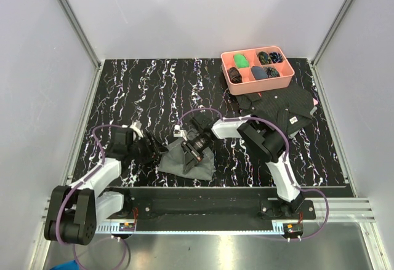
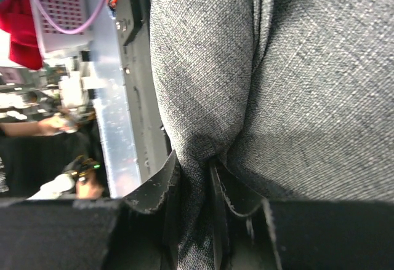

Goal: Fold the napkin, place the utensils inside, and roll it up
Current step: Roll the napkin with the utensil

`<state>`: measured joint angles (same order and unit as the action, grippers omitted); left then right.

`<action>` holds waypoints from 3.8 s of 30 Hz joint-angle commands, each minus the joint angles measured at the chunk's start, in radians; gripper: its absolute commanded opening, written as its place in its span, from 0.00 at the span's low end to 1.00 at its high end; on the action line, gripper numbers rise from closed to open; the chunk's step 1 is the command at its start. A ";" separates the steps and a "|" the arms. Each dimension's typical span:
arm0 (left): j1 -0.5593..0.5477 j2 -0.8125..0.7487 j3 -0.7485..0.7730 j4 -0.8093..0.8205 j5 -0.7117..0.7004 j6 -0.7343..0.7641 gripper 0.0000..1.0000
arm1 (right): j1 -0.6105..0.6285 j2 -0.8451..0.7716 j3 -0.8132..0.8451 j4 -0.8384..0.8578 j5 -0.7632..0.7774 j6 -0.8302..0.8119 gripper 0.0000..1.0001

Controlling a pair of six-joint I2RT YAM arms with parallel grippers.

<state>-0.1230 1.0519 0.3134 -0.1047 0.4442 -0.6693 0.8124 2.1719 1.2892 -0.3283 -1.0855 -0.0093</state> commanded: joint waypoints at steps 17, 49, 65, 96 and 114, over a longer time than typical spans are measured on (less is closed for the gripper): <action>-0.030 0.051 -0.071 0.091 0.087 -0.030 0.02 | -0.050 0.063 0.078 -0.075 0.030 0.003 0.41; -0.030 0.184 0.023 -0.003 0.083 0.007 0.00 | 0.427 -0.386 -0.209 0.201 1.202 -0.227 0.77; -0.014 0.109 0.084 -0.056 0.064 0.023 0.32 | 0.358 -0.294 -0.208 0.143 0.960 -0.124 0.27; -0.041 -0.116 -0.065 0.071 0.090 -0.013 0.52 | -0.068 0.060 -0.059 0.152 -0.063 0.084 0.24; -0.056 -0.072 -0.080 0.129 0.094 -0.009 0.52 | -0.105 0.154 -0.004 0.152 -0.102 0.140 0.24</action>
<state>-0.1753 0.9741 0.2333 -0.0437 0.5125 -0.6857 0.7242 2.2684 1.2823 -0.1551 -1.2888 0.1471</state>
